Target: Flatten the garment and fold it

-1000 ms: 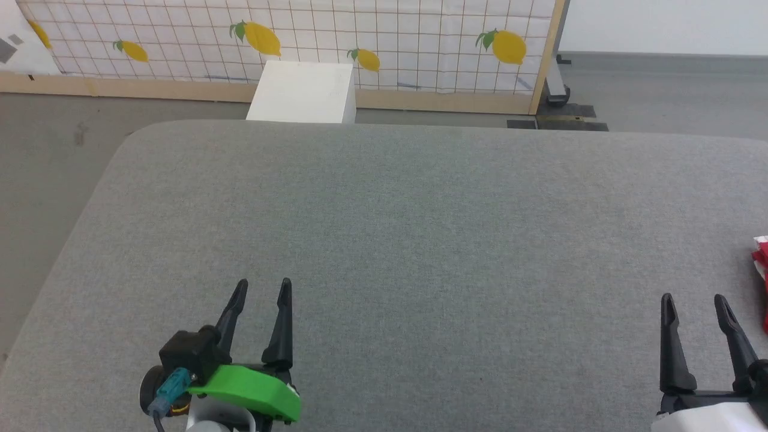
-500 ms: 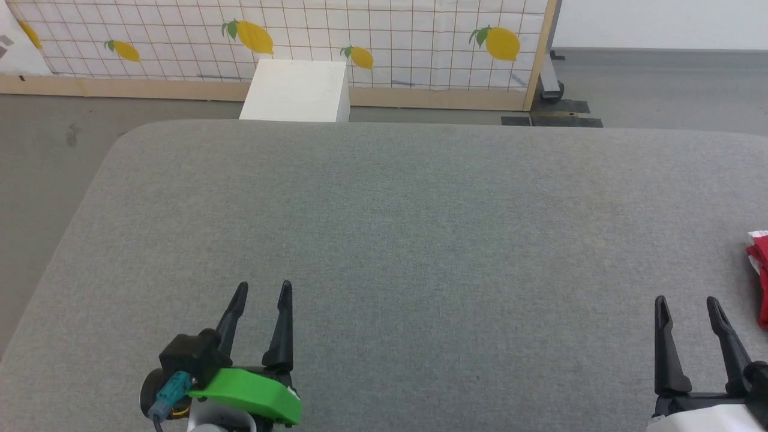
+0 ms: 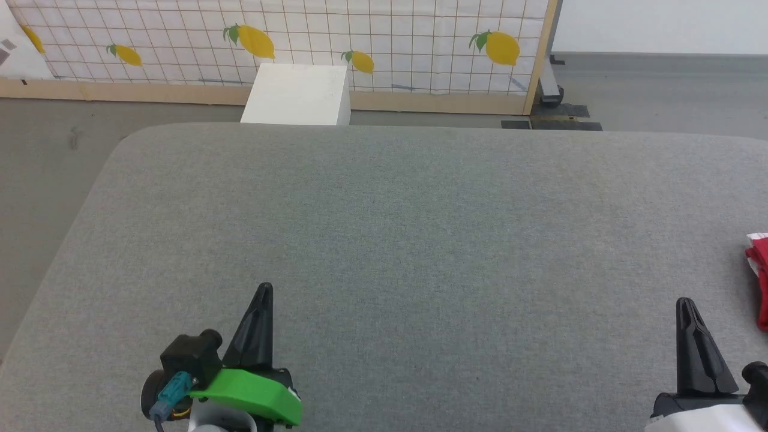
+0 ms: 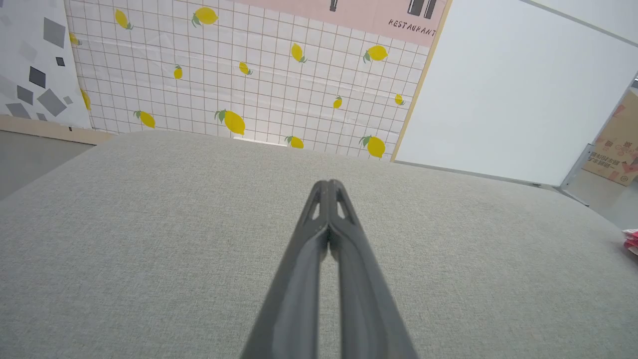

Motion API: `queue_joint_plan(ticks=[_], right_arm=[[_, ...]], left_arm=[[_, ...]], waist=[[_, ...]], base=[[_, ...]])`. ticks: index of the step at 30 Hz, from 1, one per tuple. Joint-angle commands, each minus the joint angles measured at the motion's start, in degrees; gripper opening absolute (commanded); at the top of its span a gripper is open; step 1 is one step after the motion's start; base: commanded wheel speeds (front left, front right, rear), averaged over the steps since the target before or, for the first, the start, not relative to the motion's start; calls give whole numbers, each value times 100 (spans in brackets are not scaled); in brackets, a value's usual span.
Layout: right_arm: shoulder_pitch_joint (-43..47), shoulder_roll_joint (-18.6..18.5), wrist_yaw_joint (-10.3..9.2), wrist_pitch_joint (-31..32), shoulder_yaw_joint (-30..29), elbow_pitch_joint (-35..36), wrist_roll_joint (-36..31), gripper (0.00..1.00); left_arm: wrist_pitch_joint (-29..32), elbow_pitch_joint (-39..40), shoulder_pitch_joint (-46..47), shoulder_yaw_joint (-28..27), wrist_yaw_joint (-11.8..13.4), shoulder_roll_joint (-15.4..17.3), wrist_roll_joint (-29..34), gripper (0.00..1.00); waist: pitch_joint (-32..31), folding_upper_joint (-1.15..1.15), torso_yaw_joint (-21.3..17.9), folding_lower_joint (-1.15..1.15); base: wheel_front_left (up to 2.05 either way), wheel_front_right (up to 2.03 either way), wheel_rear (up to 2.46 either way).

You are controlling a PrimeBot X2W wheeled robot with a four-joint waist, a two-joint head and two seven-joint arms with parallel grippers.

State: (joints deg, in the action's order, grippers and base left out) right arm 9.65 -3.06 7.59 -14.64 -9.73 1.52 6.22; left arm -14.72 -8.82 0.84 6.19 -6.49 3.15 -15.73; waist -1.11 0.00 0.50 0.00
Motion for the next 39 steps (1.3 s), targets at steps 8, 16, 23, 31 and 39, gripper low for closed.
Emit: queue_joint_plan(ticks=[8, 16, 23, 31, 39], right_arm=[[-22, 0, 0, 34, 23, -3, -15, 0], [-83, 2, -1, 126, 85, -13, -55, 0], [-137, 3, -1, 208, 139, -22, -89, 0], [-198, 4, -2, 300, 200, -31, -128, 0], [-258, 5, -3, 392, 261, -41, -167, 0]], left_arm=[[34, 20, -2, -14, 15, 0, 36, 0], [127, 76, -7, -53, 56, -1, 135, 0], [209, 125, -12, -88, 92, -3, 223, 0], [301, 181, -17, -127, 133, -5, 322, 0], [394, 236, -22, -166, 174, -6, 421, 0]], waist=[[3, 0, -1, 0], [10, 0, -5, 0], [16, 0, -7, 0], [23, 0, -10, 0], [30, 0, -14, 0]], base=[[0, 0, 0], [0, 0, 0], [0, 0, 0], [0, 0, 0], [0, 0, 0]])
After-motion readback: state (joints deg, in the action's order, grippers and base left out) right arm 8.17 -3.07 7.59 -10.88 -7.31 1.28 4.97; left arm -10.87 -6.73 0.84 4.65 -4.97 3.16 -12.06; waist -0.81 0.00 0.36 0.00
